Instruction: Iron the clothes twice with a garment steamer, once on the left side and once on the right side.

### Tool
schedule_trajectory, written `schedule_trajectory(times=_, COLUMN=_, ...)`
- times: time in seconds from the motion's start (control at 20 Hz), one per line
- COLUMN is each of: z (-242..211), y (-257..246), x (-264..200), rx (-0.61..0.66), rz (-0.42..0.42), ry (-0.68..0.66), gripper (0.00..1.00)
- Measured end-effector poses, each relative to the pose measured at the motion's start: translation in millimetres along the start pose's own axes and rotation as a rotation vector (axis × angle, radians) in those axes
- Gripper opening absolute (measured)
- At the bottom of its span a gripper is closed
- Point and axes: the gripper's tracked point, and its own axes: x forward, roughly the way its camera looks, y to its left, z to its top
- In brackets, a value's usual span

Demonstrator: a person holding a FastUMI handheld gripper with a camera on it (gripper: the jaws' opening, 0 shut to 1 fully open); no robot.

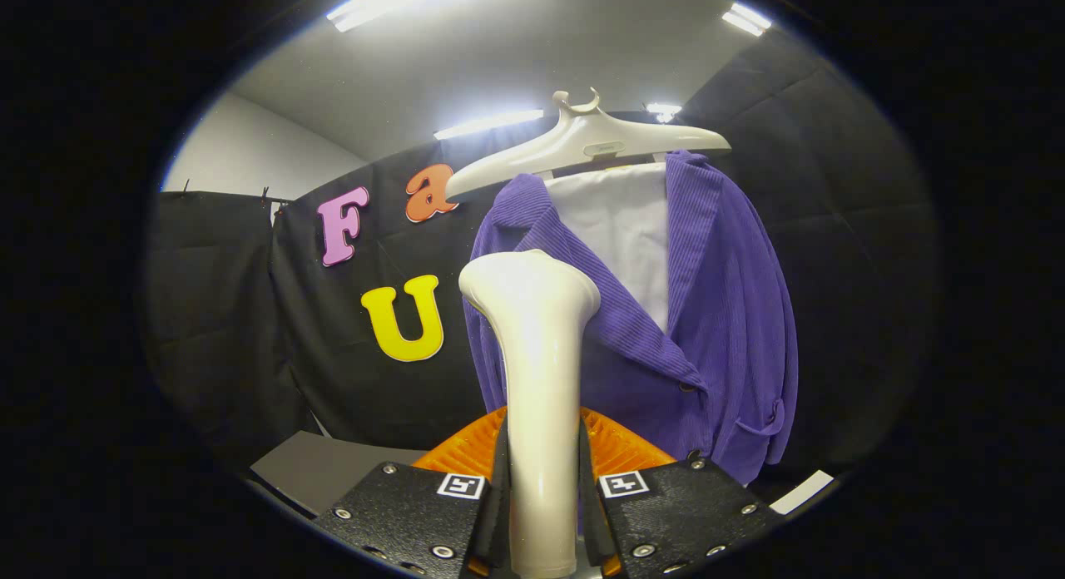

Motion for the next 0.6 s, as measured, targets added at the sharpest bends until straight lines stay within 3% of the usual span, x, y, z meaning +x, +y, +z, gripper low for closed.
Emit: schedule_trajectory(times=0.6, z=-112, y=-33, x=-28, rx=0.008, rz=-0.048, ry=0.192, gripper=0.36)
